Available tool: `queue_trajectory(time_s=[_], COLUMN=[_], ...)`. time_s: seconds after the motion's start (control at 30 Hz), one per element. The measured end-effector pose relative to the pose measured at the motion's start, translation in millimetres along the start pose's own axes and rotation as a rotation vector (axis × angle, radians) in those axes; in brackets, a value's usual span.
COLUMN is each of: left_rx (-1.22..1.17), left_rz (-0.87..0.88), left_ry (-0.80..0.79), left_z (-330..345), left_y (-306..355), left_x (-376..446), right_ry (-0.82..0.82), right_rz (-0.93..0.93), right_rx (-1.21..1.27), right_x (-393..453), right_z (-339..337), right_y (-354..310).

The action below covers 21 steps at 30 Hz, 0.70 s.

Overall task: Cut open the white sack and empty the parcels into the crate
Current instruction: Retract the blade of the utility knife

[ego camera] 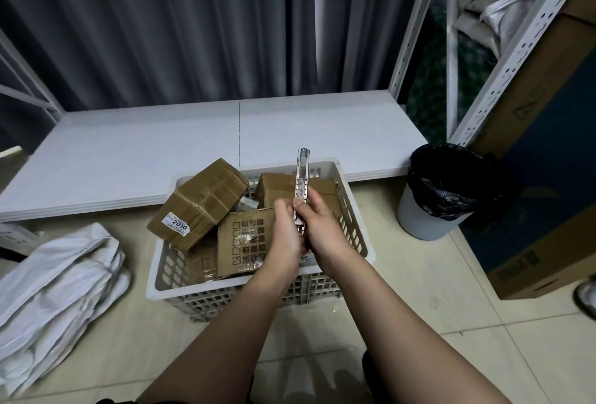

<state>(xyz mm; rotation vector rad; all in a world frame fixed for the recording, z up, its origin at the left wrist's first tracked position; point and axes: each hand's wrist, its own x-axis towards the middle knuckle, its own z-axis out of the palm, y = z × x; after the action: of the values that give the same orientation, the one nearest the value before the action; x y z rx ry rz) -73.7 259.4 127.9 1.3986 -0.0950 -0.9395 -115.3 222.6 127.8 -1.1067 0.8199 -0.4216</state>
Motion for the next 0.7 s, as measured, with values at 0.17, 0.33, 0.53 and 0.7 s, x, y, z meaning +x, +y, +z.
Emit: queue_trajectory(time_s=[0.17,0.33,0.53,0.7], left_rx=[0.025,0.011,0.008,0.184], left_rz=[-0.002,-0.020,-0.033,0.038], left_ry=[0.008,-0.155,-0.494,-0.476], left_z=[-4.6,-9.5,-21.9,-29.5], left_y=[-1.1,8.4,14.1,11.2], left_x=[9.0,9.7,3.1,8.0], right_ry=[-0.108,-0.080,-0.068,0.002], right_rz=[0.040,-0.003,-0.053,-0.114], right_rx=[0.119,0.114,0.265,0.263], right_x=[-0.3,0.6,9.0,12.3], right_z=[-4.0,-1.2,-18.1,-24.1], right_y=[-2.3,-2.3,-6.2,-6.7])
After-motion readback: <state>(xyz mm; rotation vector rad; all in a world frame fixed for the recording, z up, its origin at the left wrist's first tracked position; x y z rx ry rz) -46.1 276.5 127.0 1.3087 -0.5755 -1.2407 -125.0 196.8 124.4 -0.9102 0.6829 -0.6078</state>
